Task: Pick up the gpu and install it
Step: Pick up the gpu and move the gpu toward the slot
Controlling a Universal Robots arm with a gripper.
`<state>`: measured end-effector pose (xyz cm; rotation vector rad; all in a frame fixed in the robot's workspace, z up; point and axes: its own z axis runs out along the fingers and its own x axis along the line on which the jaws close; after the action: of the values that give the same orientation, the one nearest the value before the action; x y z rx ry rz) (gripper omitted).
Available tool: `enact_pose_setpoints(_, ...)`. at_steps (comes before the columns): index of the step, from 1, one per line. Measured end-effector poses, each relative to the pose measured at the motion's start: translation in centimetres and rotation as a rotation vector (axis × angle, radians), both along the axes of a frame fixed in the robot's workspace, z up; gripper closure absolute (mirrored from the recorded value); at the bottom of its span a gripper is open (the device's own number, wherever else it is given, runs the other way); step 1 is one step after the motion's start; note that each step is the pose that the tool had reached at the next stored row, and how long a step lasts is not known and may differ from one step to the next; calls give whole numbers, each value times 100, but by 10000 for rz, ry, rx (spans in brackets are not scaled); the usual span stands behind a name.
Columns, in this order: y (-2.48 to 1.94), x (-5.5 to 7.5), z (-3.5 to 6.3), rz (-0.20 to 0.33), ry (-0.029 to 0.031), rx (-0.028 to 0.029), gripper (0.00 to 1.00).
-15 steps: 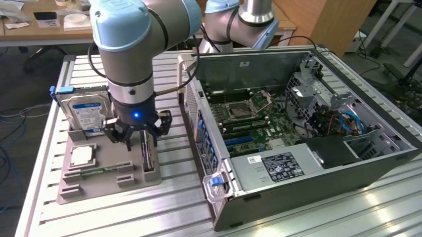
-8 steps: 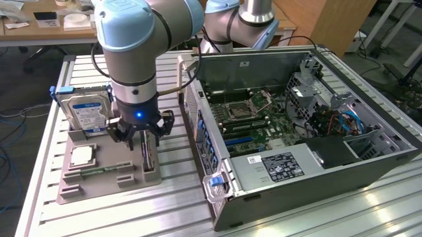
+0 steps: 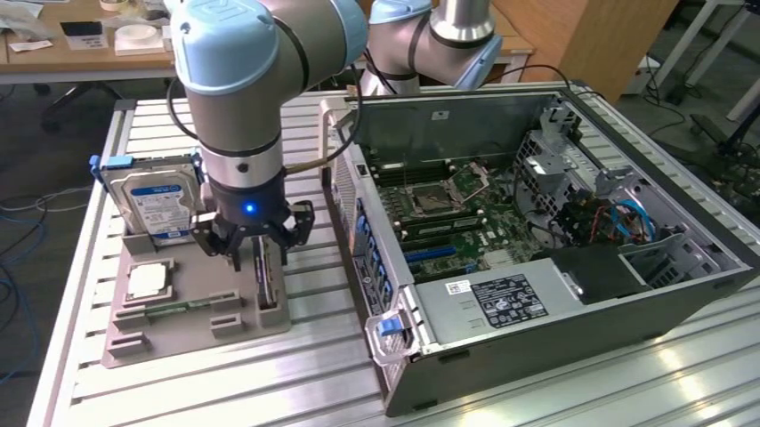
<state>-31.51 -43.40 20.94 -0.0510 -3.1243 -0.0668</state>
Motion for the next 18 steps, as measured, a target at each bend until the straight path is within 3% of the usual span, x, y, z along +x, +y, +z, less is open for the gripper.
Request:
enact_pose_setpoints(10, -14, -1, 0, 431, 1, -1, 35)
enact_pose_setpoints(18, -13, -1, -3, 432, 0, 1, 35)
